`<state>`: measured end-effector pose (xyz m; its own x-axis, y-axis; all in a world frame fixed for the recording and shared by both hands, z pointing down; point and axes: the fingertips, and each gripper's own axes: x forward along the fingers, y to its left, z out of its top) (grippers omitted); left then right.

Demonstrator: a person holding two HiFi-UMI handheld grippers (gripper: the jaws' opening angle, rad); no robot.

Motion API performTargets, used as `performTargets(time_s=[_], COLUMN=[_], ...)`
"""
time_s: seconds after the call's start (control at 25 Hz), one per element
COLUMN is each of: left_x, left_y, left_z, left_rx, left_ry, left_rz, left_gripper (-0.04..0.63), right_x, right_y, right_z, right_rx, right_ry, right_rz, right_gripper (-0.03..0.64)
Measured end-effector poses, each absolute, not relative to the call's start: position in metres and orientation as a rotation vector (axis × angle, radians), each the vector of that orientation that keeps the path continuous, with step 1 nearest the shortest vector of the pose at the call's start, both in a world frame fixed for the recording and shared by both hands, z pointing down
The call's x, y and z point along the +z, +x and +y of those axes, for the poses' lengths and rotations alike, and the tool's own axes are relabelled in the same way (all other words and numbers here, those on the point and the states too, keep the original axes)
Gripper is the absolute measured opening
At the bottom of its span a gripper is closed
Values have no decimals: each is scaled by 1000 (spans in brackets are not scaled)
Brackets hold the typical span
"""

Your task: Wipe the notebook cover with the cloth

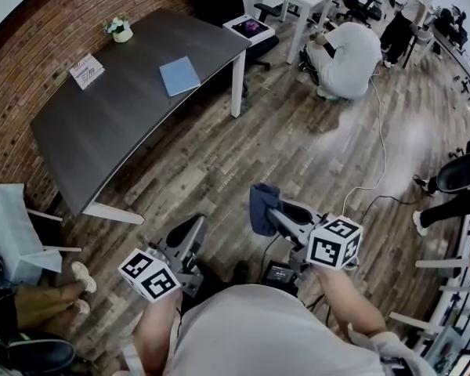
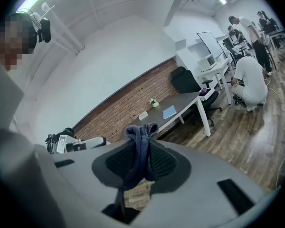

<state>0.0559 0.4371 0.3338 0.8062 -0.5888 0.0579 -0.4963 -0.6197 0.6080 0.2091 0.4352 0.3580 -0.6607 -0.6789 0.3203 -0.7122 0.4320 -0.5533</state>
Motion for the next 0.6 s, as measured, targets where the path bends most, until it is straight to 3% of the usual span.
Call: performTargets(time_s=[0.6], left_x=[349], left_y=[32], left_z=[362], left_rx=[-151], left_ry=[2348], left_rz=[-786], left_gripper=[9], right_x=[367], right_y=[176], right_z=[367], right_rx=[1080], right_ry=[1251], right_rz=[-2604], right_gripper=[97])
